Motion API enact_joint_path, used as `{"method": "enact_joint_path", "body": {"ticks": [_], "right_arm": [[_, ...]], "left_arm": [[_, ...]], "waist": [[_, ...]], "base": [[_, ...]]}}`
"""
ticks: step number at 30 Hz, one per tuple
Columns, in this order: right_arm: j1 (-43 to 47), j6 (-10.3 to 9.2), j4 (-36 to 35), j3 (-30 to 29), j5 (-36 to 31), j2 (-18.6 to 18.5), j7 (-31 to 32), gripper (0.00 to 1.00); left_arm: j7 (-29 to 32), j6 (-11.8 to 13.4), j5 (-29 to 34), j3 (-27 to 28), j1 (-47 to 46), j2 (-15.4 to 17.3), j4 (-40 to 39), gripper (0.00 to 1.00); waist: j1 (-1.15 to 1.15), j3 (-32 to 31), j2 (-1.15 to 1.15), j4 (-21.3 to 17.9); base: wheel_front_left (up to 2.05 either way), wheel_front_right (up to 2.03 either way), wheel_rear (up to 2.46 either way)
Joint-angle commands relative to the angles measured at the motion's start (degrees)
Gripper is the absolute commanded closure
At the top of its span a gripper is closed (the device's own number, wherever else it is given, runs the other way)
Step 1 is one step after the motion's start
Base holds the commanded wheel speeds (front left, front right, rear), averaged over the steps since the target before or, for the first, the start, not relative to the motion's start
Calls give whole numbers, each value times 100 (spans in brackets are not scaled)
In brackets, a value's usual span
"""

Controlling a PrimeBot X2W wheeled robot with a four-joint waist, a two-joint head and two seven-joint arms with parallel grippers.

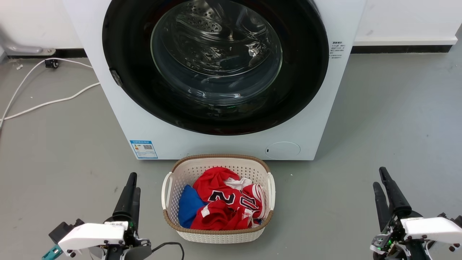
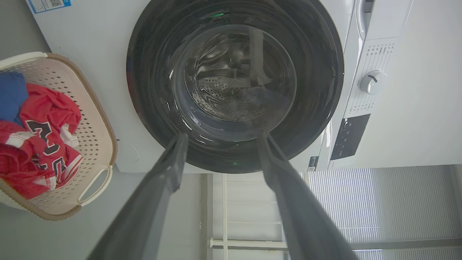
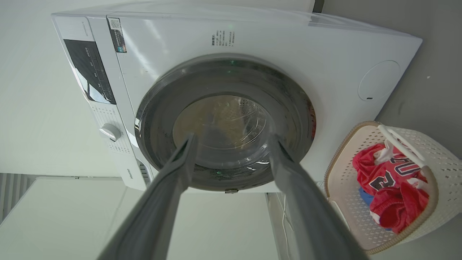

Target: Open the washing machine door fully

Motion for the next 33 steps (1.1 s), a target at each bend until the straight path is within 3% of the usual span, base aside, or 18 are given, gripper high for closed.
{"method": "enact_joint_path", "body": {"ticks": [1,19,33], "right_arm": [[-127,2,-137,59,-209,-81,-85,0],[-93,5,-492,194,-2846,-138,-501,0],[-16,7,-520,380,-4636,-161,-769,0]], "left_arm": [[-77,-5,279,-31,-193,22,-176,0],[-486,-9,2754,-237,-217,44,-580,0],[-757,35,4565,-562,-264,240,-509,0]], "waist": [[0,1,0,2],[0,-8,0,13],[0,-27,0,24]], "base": [[0,0,0],[0,0,0],[0,0,0]]}}
